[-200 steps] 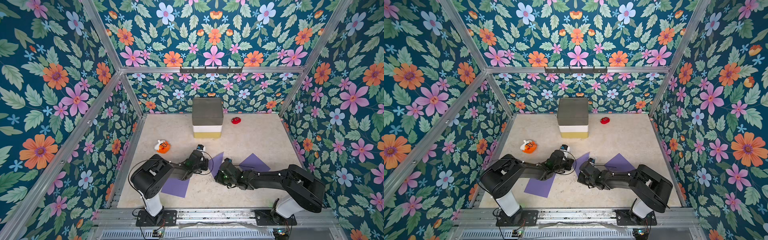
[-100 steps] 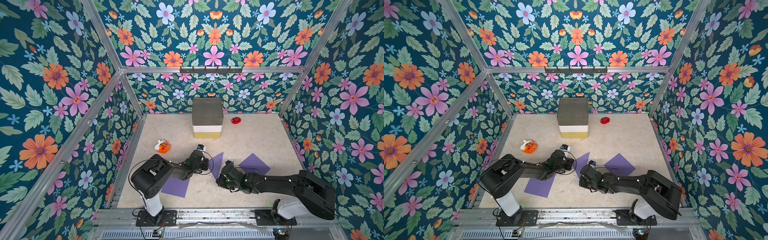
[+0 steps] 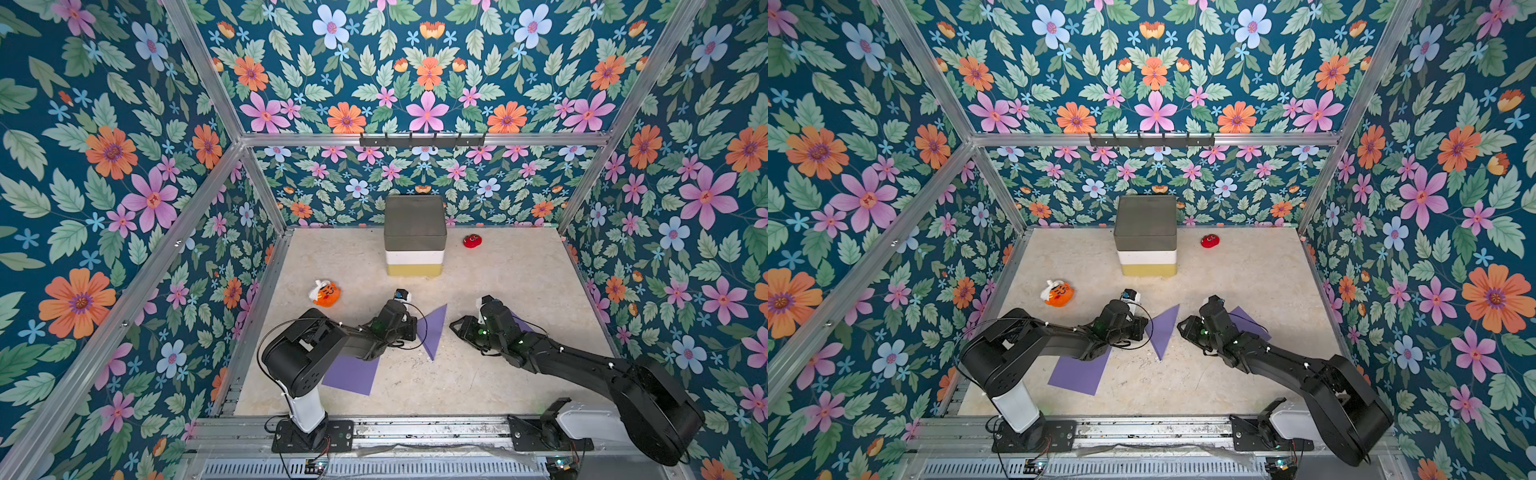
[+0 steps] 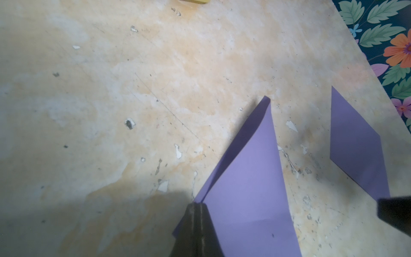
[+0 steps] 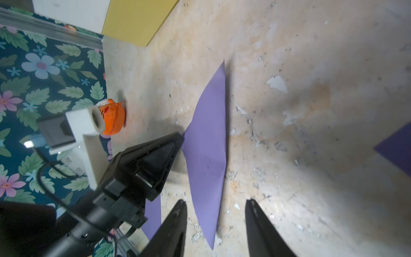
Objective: Fold the square paper diagonally
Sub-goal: Fold the paper at the center of the board.
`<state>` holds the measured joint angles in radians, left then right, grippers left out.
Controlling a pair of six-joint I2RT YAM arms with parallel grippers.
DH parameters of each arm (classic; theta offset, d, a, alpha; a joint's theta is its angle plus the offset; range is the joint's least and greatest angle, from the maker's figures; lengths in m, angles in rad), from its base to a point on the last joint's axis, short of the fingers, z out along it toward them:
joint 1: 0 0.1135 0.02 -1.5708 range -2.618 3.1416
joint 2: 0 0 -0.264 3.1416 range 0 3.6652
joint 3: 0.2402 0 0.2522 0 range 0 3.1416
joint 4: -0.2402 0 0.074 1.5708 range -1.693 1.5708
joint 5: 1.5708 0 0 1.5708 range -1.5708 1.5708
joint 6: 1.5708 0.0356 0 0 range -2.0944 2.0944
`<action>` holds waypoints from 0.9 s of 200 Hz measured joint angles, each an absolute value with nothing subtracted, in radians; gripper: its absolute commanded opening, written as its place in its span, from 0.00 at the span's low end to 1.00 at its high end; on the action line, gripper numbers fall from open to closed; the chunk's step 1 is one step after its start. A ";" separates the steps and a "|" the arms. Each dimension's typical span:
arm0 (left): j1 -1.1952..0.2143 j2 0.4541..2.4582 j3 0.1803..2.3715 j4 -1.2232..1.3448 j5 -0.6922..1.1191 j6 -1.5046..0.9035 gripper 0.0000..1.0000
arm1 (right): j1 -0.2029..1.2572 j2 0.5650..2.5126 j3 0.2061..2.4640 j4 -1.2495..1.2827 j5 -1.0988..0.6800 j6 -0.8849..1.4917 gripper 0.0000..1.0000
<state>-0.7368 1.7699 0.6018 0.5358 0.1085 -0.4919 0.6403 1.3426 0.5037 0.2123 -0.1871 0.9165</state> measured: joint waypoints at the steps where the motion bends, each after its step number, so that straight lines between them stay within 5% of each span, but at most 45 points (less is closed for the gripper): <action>1: -0.737 1.770 0.602 0.536 0.109 -0.492 0.00 | 0.639 1.346 0.505 0.214 -0.188 0.916 0.47; 79: -0.746 1.769 0.602 0.535 0.097 -0.488 0.00 | 0.607 1.588 0.613 0.300 -0.226 0.871 0.46; 180: -0.748 1.776 0.612 0.534 0.089 -0.480 0.00 | 0.593 1.641 0.598 0.397 -0.219 0.860 0.47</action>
<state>-0.7479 1.7763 0.6125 0.5343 0.0891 -0.4801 0.5934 1.6409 0.5983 0.3965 -0.2188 0.8597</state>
